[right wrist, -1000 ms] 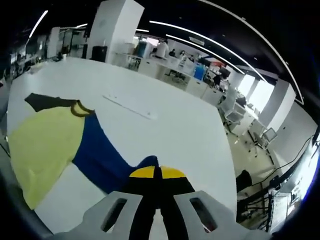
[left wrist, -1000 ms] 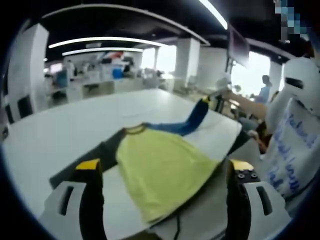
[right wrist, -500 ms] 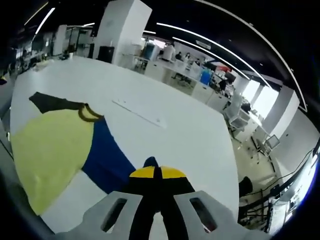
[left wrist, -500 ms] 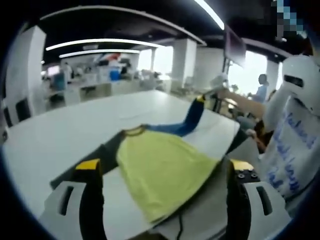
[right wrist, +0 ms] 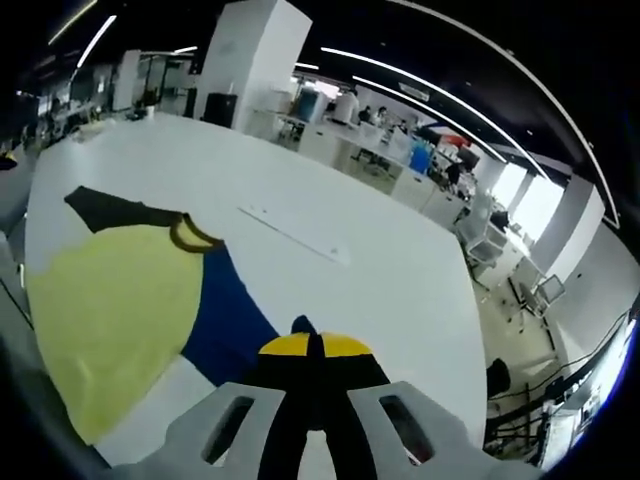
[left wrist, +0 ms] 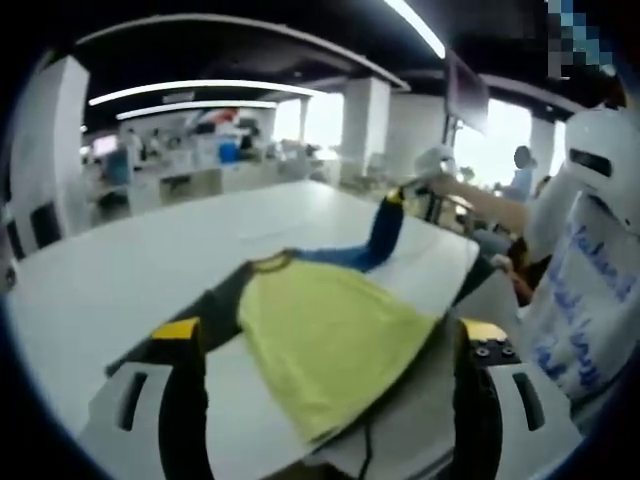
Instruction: Fold the garment on the visible template until the final outline fits inside the template.
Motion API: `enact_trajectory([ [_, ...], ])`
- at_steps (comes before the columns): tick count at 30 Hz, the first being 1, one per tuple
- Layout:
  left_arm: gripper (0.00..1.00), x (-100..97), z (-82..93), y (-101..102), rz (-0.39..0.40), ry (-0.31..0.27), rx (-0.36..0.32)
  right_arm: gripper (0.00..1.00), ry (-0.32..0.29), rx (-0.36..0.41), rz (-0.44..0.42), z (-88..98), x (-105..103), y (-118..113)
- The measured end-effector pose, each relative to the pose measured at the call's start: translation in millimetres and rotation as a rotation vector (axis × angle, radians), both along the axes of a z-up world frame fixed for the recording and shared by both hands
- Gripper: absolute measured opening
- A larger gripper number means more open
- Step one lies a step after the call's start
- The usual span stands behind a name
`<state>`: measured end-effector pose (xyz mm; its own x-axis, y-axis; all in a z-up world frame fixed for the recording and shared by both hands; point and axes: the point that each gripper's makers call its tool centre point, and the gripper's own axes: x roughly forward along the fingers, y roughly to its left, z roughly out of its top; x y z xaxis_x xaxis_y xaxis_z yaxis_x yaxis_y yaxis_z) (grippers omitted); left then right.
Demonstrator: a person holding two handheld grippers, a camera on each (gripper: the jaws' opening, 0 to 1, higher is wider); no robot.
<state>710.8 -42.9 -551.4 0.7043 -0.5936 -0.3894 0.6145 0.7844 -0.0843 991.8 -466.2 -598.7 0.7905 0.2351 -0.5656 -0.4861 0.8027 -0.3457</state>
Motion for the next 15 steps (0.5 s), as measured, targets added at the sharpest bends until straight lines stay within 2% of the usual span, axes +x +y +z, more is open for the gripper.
enact_trajectory([
  [7,0.99,-1.3,-0.3,2,0.000,-0.003,0.000,0.01,-0.004,-0.009,0.024,3.0,2,17],
  [15,0.99,-2.2,-1.9,3,0.000,0.002,0.001,0.01,-0.005,-0.003,0.053,1.0,15,33],
])
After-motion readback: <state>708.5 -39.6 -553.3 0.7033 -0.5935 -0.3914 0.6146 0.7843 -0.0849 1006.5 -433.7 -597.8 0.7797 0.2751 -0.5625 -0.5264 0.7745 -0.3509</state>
